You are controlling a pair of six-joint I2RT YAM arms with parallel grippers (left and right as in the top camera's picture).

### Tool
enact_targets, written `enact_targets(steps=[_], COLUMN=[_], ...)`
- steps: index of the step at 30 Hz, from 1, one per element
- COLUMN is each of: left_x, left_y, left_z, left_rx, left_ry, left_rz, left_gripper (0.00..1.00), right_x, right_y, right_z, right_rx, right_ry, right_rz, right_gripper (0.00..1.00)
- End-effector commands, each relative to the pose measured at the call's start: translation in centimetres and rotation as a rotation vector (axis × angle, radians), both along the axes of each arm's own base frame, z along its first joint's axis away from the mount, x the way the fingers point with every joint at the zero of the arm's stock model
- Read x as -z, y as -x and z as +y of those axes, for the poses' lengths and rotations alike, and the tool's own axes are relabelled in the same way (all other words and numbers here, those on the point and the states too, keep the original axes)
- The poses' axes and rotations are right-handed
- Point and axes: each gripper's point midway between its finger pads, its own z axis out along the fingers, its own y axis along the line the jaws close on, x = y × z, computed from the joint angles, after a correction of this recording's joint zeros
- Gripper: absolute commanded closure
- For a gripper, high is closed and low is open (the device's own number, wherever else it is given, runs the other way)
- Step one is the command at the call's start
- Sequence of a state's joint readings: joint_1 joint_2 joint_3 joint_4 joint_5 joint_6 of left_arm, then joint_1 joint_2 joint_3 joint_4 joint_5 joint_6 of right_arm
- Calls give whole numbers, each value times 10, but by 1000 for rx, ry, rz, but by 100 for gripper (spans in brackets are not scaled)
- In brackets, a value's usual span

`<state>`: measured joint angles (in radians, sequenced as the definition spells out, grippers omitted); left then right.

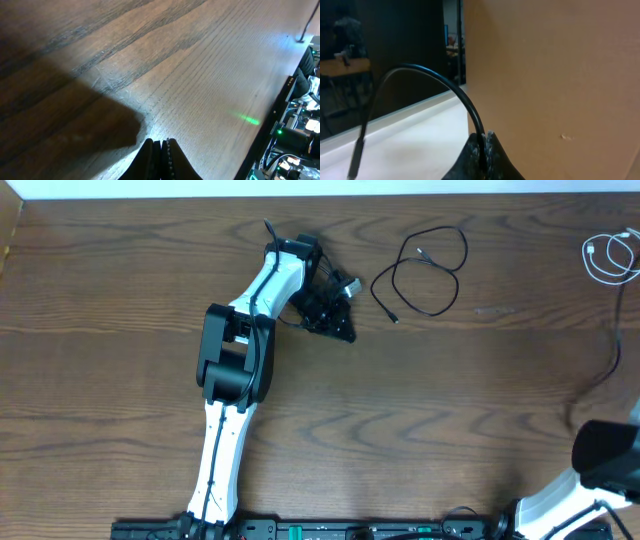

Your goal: Untangle cables

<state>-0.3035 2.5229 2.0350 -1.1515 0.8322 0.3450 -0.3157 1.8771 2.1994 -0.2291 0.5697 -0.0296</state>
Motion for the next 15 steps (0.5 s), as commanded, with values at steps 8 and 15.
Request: enact_targets(steps=[8, 15], left_x=[13, 13], left_y=[7, 5], left_z=[3, 3], left_rx=[14, 14], left_ry=[-16, -14], left_rz=[24, 17], left_gripper=[92, 92], right_x=[102, 194], right_y=[6, 47], right_z=[-79, -113], right_rx=[147, 334], right_ry=[-187, -392], right_rz=[200, 402], right_gripper=[99, 99])
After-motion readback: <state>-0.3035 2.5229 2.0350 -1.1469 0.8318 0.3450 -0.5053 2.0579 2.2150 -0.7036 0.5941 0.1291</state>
